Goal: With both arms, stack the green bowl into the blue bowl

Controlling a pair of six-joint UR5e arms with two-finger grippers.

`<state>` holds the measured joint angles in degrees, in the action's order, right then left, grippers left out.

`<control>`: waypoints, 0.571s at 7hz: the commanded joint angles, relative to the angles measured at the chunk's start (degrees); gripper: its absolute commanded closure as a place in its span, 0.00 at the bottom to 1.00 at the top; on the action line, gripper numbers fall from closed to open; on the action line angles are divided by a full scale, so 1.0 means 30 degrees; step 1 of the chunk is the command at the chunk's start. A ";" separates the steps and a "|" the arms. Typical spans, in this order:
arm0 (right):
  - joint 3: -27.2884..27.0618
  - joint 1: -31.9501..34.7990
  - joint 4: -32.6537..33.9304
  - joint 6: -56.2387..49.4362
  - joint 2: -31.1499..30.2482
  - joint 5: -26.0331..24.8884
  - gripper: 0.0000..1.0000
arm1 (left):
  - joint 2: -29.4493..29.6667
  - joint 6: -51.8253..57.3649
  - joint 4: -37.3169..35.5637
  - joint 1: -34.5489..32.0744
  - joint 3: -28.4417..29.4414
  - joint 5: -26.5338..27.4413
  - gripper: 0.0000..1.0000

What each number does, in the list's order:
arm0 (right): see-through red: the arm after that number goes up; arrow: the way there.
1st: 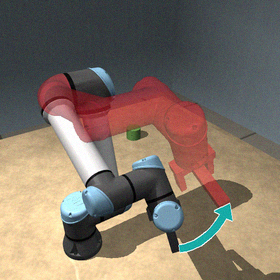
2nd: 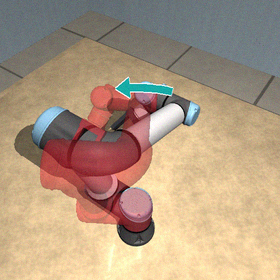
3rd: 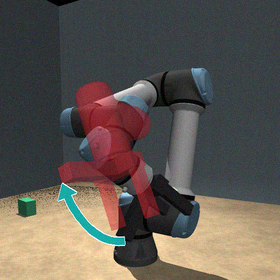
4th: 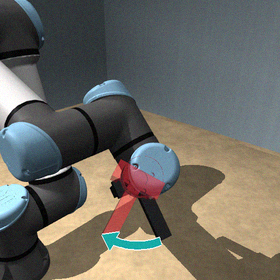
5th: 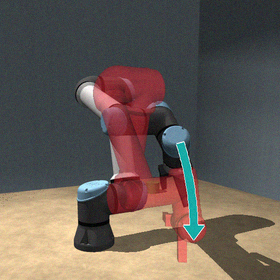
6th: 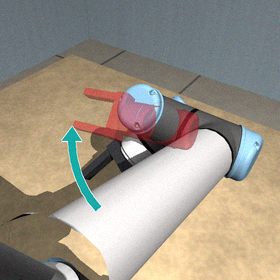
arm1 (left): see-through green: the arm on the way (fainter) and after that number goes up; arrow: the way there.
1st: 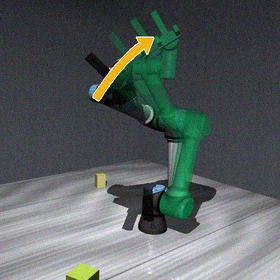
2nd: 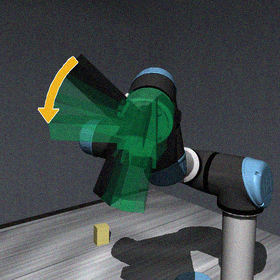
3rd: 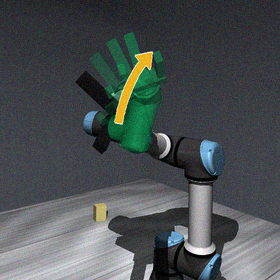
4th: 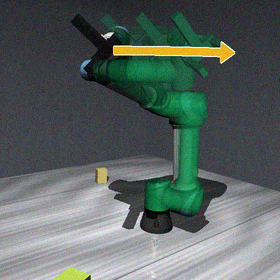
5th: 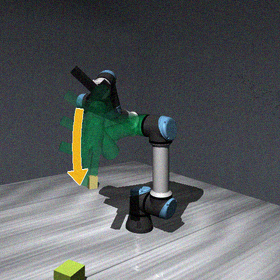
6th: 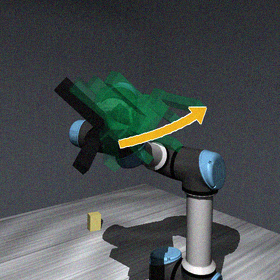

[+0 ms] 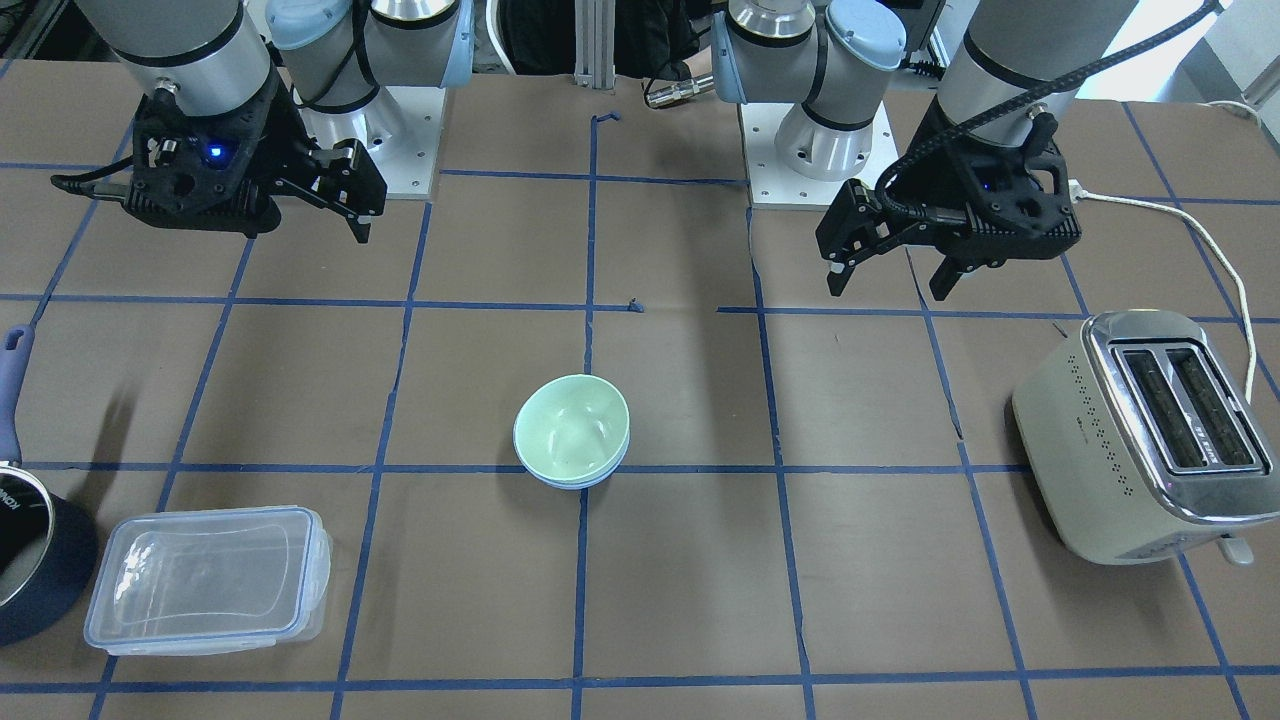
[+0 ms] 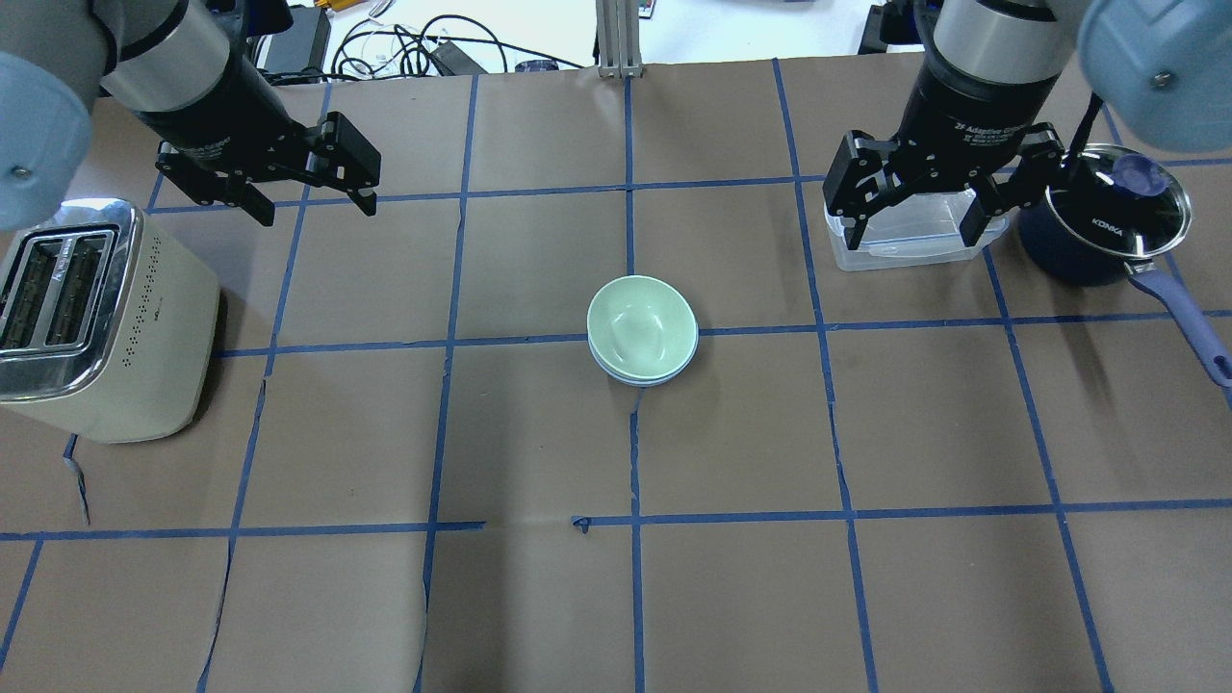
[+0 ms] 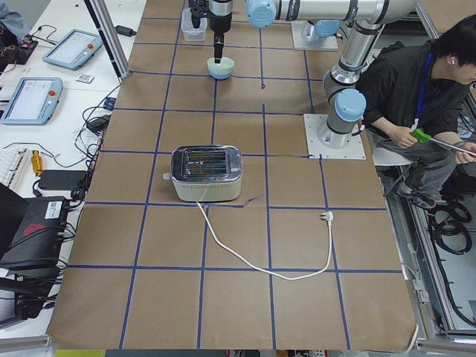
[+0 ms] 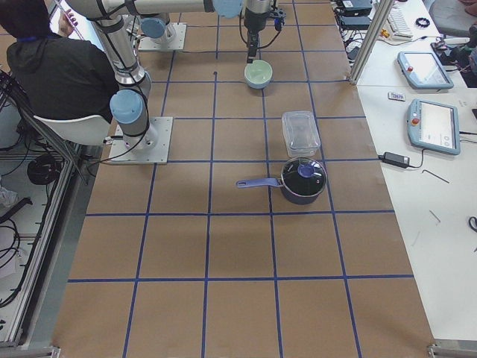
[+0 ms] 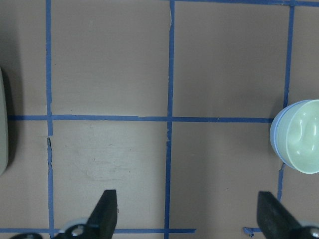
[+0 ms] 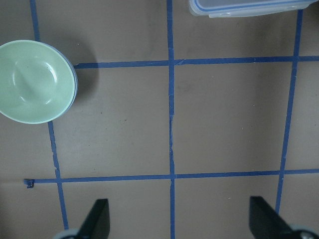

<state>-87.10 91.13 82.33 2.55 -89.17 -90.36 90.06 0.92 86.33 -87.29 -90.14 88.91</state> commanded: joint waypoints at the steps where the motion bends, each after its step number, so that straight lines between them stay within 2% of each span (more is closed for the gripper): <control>1: -0.0030 -0.0259 -0.0139 0.0435 -0.0158 0.0001 0.03 | 0.0009 -0.0013 -0.0006 -0.0025 0.0016 -0.0016 0.00; 4: -0.0089 -0.0261 -0.0229 0.1108 -0.0482 0.0031 0.00 | 0.0009 -0.0013 -0.0006 0.0004 -0.0043 -0.0046 0.00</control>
<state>-87.32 90.39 81.62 4.59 -90.40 -90.29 90.08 0.88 86.31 -87.29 -90.17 88.78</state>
